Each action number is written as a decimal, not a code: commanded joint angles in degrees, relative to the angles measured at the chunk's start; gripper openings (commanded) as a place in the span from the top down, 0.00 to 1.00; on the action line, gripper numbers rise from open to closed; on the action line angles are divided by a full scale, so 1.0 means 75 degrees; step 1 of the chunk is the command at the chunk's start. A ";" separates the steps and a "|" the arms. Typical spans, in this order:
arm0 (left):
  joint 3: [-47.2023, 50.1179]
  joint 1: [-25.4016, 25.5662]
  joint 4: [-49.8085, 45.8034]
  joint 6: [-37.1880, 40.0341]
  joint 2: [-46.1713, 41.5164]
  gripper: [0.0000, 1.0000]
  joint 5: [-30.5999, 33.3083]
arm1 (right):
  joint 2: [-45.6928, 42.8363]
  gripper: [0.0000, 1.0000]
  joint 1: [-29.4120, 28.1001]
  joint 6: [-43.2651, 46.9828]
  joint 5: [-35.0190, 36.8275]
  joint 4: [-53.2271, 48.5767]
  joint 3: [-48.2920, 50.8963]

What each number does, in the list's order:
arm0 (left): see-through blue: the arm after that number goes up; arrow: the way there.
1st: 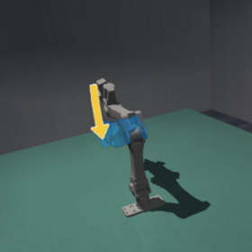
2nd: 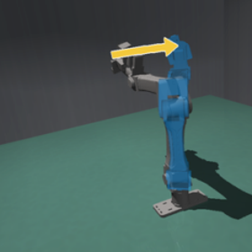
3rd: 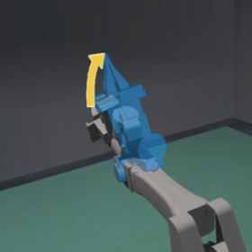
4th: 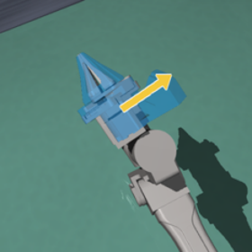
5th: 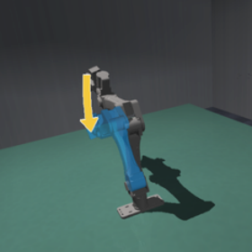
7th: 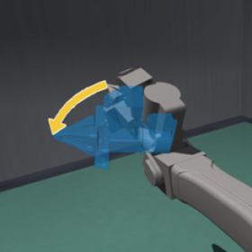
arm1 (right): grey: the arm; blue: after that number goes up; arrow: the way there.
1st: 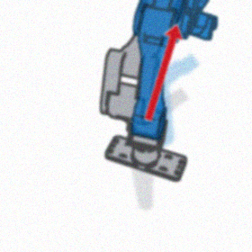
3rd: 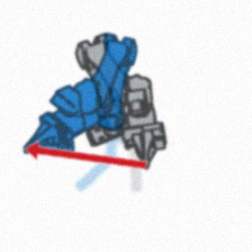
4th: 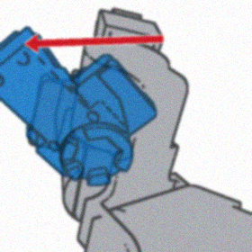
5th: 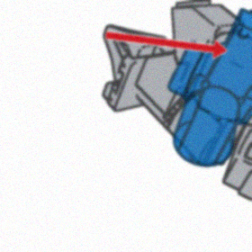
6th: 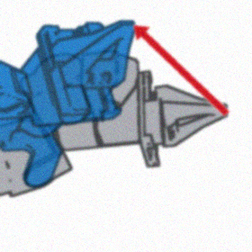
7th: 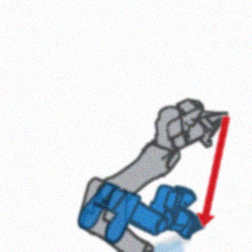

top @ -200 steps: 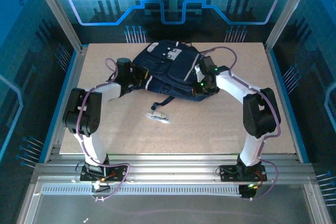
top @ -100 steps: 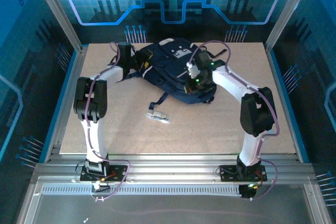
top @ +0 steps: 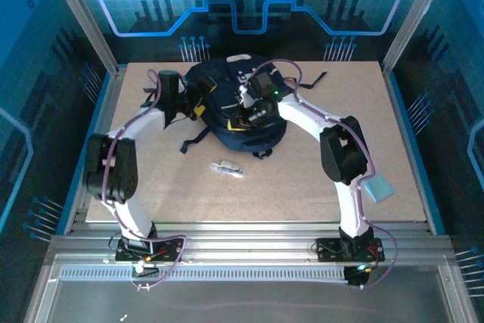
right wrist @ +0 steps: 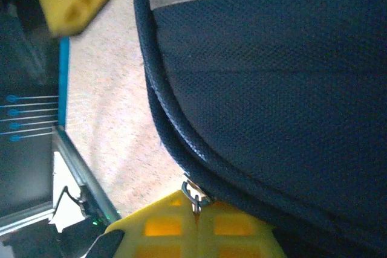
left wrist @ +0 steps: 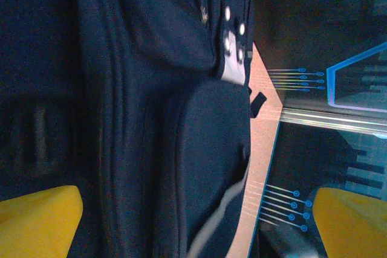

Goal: Pack books, pencil case, and school supplies into a backpack

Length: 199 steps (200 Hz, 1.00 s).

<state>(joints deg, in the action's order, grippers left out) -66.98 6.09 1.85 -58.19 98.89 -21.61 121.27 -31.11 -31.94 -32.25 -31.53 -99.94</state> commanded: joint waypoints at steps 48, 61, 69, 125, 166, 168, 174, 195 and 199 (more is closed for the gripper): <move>0.2596 0.0805 0.1883 -0.1913 -0.0414 0.03 0.0715 | -0.0279 1.00 -0.0174 -0.1496 -0.0580 0.2058 0.0100; 0.2571 0.0957 0.2199 -0.2125 -0.0051 0.06 0.0723 | -0.0442 1.00 -0.0198 -0.1700 -0.0589 0.2269 0.0346; 0.2514 0.1041 0.2397 -0.2244 0.0175 0.08 0.0723 | -0.0551 1.00 -0.0230 -0.1768 -0.0568 0.2356 0.0496; 0.2232 0.1039 0.3560 -0.2420 0.0783 0.62 0.1179 | -0.1618 1.00 -0.0253 -0.1417 -0.0566 0.1870 0.1933; 0.2046 0.0804 0.3503 -0.2124 0.0821 0.98 0.1021 | -0.2053 1.00 0.0004 0.0159 -0.0022 0.0103 0.2461; 0.2027 0.0794 0.3465 -0.2109 0.0810 1.00 0.1018 | -0.2044 1.00 0.0024 0.0260 0.0035 -0.0024 0.2438; 0.1978 0.0773 0.3350 -0.2050 0.0791 1.00 0.0996 | -0.2021 1.00 0.0071 0.0600 0.0229 -0.0410 0.2391; 0.1879 0.0666 0.3164 -0.1811 0.0680 1.00 0.0900 | -0.1900 1.00 0.0268 0.1565 0.1009 -0.1524 0.2285; 0.1866 0.0645 0.3103 -0.1763 0.0664 1.00 0.0870 | -0.1878 1.00 0.0318 0.1715 0.1170 -0.1685 0.2283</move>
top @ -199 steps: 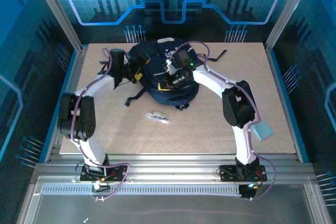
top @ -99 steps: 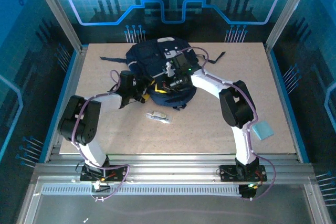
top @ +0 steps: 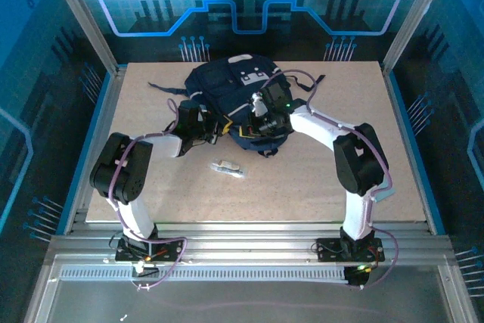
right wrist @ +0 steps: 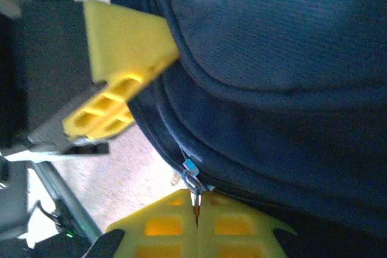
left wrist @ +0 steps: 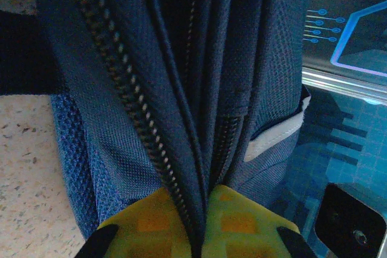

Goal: Pack books, pencil case, and school supplies into a backpack

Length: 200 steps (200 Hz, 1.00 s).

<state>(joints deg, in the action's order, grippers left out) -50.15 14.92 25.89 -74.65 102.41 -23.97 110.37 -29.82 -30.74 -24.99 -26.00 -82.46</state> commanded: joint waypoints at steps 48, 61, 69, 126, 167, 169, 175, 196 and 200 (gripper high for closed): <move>-0.0415 -0.0780 -0.0665 0.0940 -0.0140 1.00 0.0678 | -0.0383 1.00 0.0800 0.2821 0.2089 -0.3509 -0.0165; -0.0383 -0.0834 -0.0752 0.1039 -0.0199 1.00 0.0534 | -0.0362 1.00 0.0824 0.3200 0.2747 -0.3615 -0.0263; -0.0380 -0.0872 -0.0797 0.1089 -0.0231 1.00 0.0436 | -0.0330 1.00 0.0824 0.3439 0.3112 -0.3655 -0.0309; -0.0554 -0.1225 -0.1797 0.1870 -0.0514 1.00 -0.0088 | 0.0313 1.00 0.0918 0.4841 0.6340 -0.3699 -0.1026; -0.0694 -0.1517 -0.2376 0.2314 -0.0663 1.00 -0.0456 | 0.1053 1.00 0.1100 0.5563 0.7181 -0.3246 -0.1896; -0.0710 -0.1525 -0.2415 0.2346 -0.0660 1.00 -0.0483 | 0.1086 1.00 0.1119 0.5605 0.7227 -0.3183 -0.1929; -0.0757 -0.1553 -0.2553 0.2444 -0.0676 1.00 -0.0518 | 0.1185 1.00 0.1172 0.5752 0.7304 -0.3015 -0.2020; -0.0960 -0.1645 -0.3068 0.2839 -0.0714 1.00 -0.0623 | 0.1525 1.00 0.1234 0.6352 0.7654 -0.2228 -0.2189; -0.0990 -0.1665 -0.3137 0.2905 -0.0717 1.00 -0.0635 | 0.1573 1.00 0.1234 0.6529 0.7711 -0.2002 -0.2187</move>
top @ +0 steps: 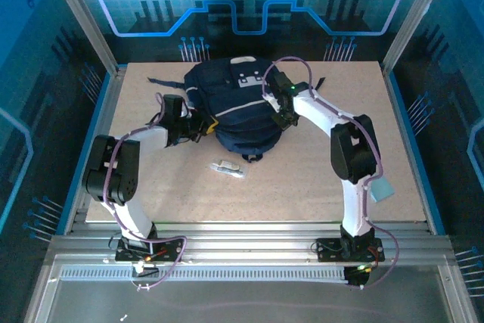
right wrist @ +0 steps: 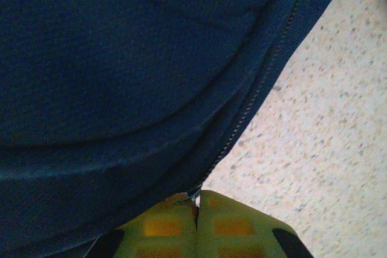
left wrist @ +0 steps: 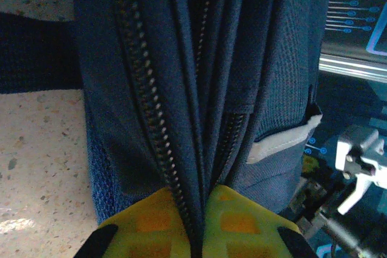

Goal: Pack books, pencil case, and school supplies into a backpack

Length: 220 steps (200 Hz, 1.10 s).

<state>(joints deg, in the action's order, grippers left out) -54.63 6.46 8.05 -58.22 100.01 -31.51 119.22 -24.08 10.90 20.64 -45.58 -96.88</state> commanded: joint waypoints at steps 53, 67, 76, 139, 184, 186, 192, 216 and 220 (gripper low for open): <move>-0.0724 -0.0848 -0.1611 0.1314 -0.0449 1.00 0.0020 | 0.0651 1.00 0.0724 0.3159 -0.0231 0.2861 -0.0310; -0.0852 -0.0893 -0.1962 0.1604 -0.0479 1.00 0.0068 | 0.0773 1.00 0.0774 0.3050 -0.0987 0.2123 -0.0898; -0.0905 -0.0951 -0.2095 0.1717 -0.0469 1.00 0.0116 | 0.0703 1.00 0.0739 0.3115 -0.1392 0.1888 -0.0932; -0.1852 -0.1398 -0.2504 0.2176 0.0302 1.00 0.0212 | -0.0931 1.00 0.0246 0.3620 -0.3567 0.2392 0.1485; -0.3133 -0.1573 -0.3162 0.2418 0.1145 0.55 0.0444 | -0.1434 1.00 -0.0591 0.3341 -0.3958 0.2539 0.2171; -0.3189 -0.1575 -0.3202 0.2424 0.1175 0.52 0.0449 | -0.1435 1.00 -0.0629 0.3326 -0.3956 0.2539 0.2177; -0.3372 -0.1576 -0.3345 0.2427 0.1274 0.44 0.0491 | -0.1423 1.00 -0.0744 0.3254 -0.3988 0.2539 0.2160; -0.3736 -0.1576 -0.3634 0.2336 0.1337 0.16 0.0520 | -0.1378 1.00 -0.1074 0.2873 -0.4165 0.2719 0.2067; -0.3726 -0.1576 -0.3642 0.2303 0.1282 0.05 0.0550 | -0.1356 1.00 -0.1108 0.2776 -0.4215 0.2755 0.2033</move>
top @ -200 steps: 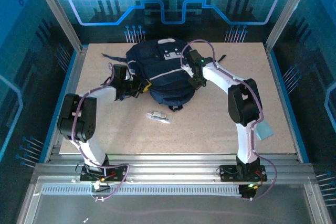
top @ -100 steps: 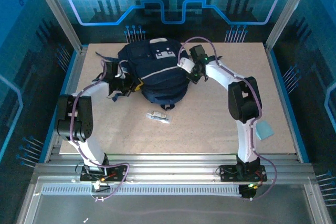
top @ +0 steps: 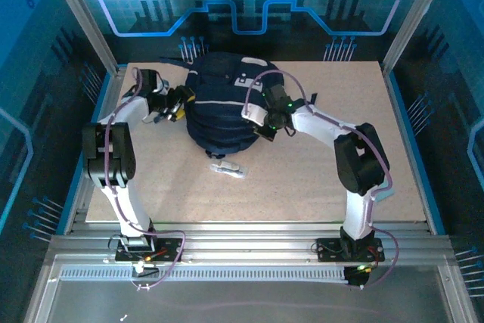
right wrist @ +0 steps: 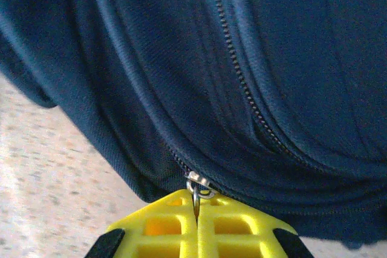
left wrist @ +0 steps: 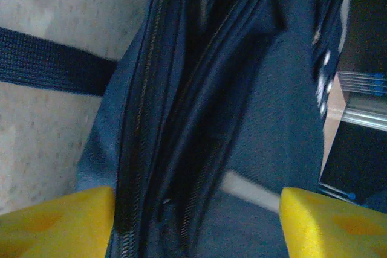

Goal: Pack books, pencil case, and school supplies into a backpack

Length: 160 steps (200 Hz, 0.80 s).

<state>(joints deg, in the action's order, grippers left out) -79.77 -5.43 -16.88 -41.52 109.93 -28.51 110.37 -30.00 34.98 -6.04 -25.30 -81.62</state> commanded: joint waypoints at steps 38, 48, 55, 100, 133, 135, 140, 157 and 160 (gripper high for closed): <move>0.0489 0.0009 -0.0137 -0.0396 -0.1108 0.01 0.0485 | 0.0086 1.00 -0.0509 -0.1692 -0.0914 0.0478 -0.0630; 0.0994 0.0020 0.0175 -0.0705 -0.1532 0.01 0.0452 | 0.0208 1.00 -0.0545 -0.2066 -0.1038 0.0440 -0.0905; 0.1345 0.0047 0.0353 -0.0932 -0.1823 0.01 0.0488 | 0.0324 1.00 -0.0567 -0.2354 -0.1162 0.0364 -0.1135; 0.3008 0.0678 0.0482 -0.1741 -0.3620 0.01 0.1561 | 0.0952 1.00 -0.0708 -0.3917 -0.1417 -0.0446 -0.2499; 0.4349 0.1430 0.1660 -0.3316 -0.4353 0.01 0.1967 | 0.0878 1.00 -0.0842 -0.4829 -0.1902 -0.0482 -0.2715; 0.4400 0.1475 0.1749 -0.3407 -0.4347 0.01 0.1989 | 0.0864 1.00 -0.0858 -0.4861 -0.1919 -0.0476 -0.2712; 0.4493 0.1591 0.1940 -0.3616 -0.4318 0.01 0.2014 | 0.0839 1.00 -0.0902 -0.4940 -0.1945 -0.0483 -0.2711; 0.4595 0.1895 0.2566 -0.4127 -0.4005 0.01 0.2084 | 0.0767 1.00 -0.1034 -0.5116 -0.1953 -0.0549 -0.2693; 0.4575 0.1936 0.2654 -0.4193 -0.3926 0.01 0.2081 | 0.0746 1.00 -0.1050 -0.5129 -0.1962 -0.0561 -0.2694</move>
<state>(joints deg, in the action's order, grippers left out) -46.83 6.66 -5.96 -63.77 78.19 -15.62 117.38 -36.01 1.48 -17.19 -31.16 -98.91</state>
